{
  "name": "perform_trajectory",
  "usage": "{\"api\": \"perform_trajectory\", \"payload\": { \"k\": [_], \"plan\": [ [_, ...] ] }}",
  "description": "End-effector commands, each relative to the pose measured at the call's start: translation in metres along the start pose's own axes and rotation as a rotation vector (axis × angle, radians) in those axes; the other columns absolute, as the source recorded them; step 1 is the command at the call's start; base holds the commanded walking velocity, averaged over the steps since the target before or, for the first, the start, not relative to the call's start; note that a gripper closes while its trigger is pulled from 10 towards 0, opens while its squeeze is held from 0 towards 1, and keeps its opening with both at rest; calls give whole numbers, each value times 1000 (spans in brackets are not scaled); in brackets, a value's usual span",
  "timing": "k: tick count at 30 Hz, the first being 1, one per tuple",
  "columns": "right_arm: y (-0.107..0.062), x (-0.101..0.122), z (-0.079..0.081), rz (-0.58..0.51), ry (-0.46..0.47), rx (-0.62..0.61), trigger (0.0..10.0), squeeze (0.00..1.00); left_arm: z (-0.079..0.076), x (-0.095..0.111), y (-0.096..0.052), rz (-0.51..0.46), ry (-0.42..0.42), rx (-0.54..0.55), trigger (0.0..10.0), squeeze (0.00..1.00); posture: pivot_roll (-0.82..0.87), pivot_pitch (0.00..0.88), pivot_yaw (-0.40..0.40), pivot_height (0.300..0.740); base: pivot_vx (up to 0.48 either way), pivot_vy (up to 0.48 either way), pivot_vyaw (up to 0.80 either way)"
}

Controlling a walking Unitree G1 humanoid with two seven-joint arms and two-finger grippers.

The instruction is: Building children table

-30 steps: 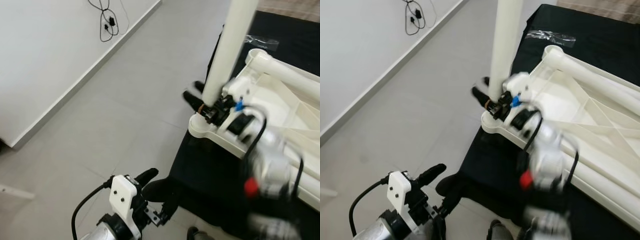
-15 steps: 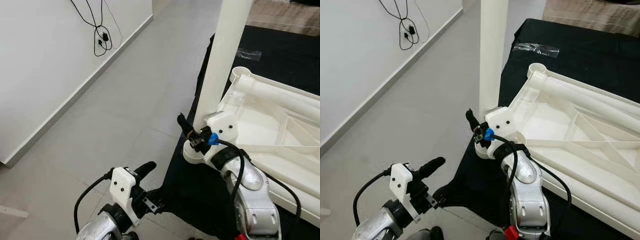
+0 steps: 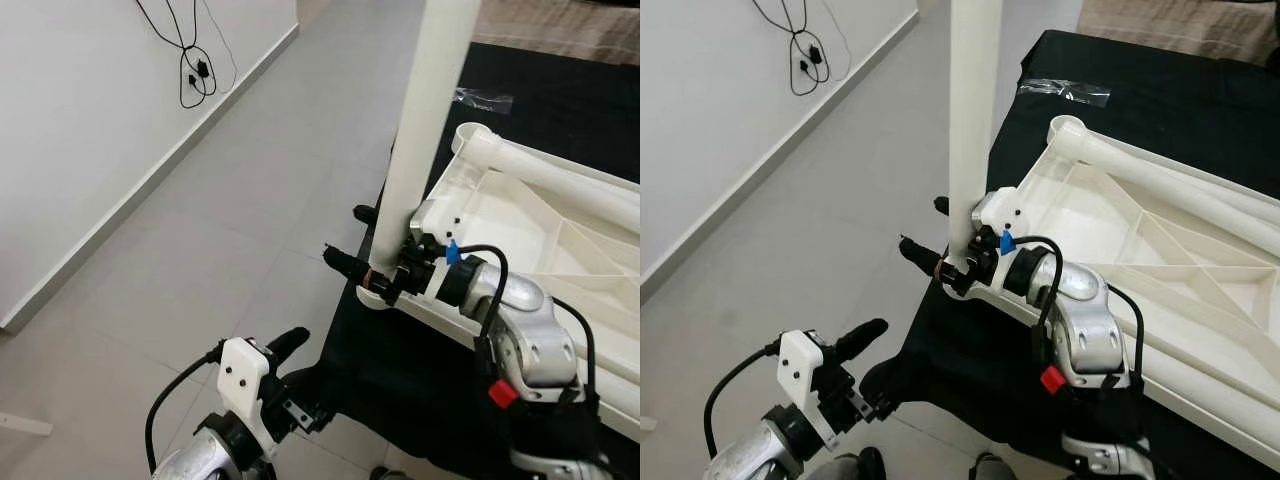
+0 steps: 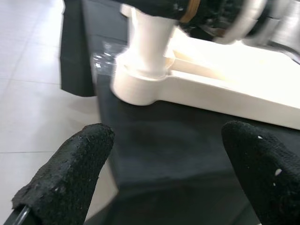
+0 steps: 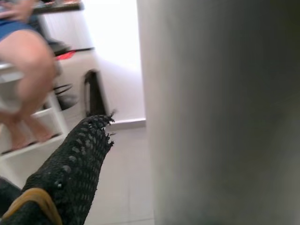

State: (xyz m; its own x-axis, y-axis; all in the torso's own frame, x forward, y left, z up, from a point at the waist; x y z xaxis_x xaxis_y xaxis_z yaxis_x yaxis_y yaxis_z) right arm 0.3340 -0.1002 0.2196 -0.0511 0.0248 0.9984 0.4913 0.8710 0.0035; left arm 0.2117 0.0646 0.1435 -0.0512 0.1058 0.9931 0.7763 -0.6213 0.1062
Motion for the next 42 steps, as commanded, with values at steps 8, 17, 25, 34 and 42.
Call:
{"api": "perform_trajectory", "payload": {
  "k": [8, 17, 25, 34, 42],
  "plan": [
    [36, 31, -26, -69, 22, 113, 10000, 0, -9, 2, -12, 29, -21, -3, 10000, 0, 136, 303, 29, 740, 0, 0, 0],
    [33, 50, -33, -88, 15, 245, 0, 0, -12, 3, -16, 40, -25, -1, 10000, 0, 143, 314, 30, 740, 0, 0, 0],
    [11, 34, -41, -26, -2, 238, 0, 0, -10, 2, -14, 41, -28, -1, 10000, 0, 111, 297, 31, 740, 0, 0, 0],
    [-31, -65, -20, 97, 133, -686, 0, 0, -6, 0, -13, 40, -27, 4, 10000, 0, 64, 281, 15, 740, 0, 0, 0],
    [-28, -80, 9, 136, 133, -804, 0, 0, 1, -8, -3, 43, -16, -15, 10000, 0, 47, 218, 12, 740, 0, 0, 0]
  ]
}}
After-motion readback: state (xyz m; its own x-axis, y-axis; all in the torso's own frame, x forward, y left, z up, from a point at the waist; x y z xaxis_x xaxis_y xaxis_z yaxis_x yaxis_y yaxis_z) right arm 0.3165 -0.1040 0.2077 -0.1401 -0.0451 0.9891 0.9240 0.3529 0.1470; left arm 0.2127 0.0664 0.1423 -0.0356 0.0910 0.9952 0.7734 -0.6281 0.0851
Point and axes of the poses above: a point about 5 cm out from each wrist's last joint towards the gripper, its own y axis pointing out of the wrist towards the gripper, its own x axis along the axis of the wrist's last joint, z = x × y, the point moved 4 cm from there along y, pointing out of the wrist towards the gripper, and after that the axes turned 8 degrees about y, right-handed, at the moved point
